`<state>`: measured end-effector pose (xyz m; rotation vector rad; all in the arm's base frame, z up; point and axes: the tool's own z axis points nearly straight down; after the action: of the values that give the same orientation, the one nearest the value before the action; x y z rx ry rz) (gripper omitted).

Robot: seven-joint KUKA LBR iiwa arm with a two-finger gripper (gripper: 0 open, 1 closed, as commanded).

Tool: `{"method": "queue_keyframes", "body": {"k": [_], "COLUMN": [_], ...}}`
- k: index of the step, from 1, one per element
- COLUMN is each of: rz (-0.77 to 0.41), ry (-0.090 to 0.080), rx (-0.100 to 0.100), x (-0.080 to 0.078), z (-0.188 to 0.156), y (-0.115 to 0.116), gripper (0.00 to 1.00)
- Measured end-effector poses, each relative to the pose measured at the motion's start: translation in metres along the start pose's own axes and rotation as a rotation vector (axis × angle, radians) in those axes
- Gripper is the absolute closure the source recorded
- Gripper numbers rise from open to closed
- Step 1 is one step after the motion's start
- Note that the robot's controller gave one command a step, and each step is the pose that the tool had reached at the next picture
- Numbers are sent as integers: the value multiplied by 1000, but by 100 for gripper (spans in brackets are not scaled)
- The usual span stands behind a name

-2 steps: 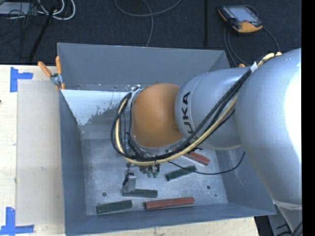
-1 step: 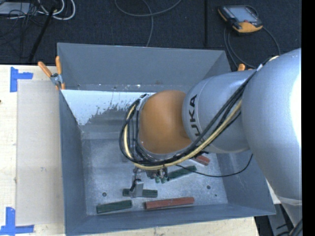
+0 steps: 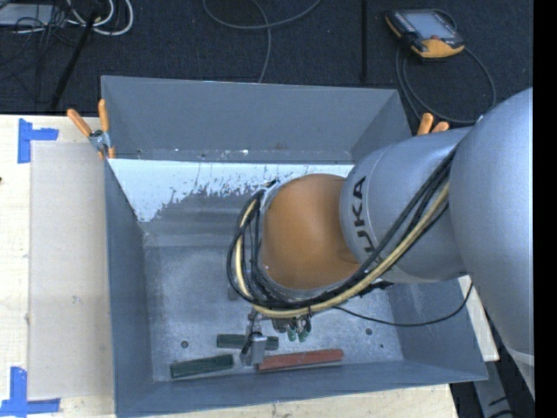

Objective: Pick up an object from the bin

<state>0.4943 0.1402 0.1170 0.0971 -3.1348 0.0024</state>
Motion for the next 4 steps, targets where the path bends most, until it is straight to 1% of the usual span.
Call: {"method": "queue_keyframes", "body": {"k": [1,2,4], "rz": [81,105,106], "ry": [-3,-1,0], "rx": [-1,-1,-1], "x": [-5,8,9], "z": [39,48,45], "y": [-12,-26,-26], "gripper": [0,100,100]}}
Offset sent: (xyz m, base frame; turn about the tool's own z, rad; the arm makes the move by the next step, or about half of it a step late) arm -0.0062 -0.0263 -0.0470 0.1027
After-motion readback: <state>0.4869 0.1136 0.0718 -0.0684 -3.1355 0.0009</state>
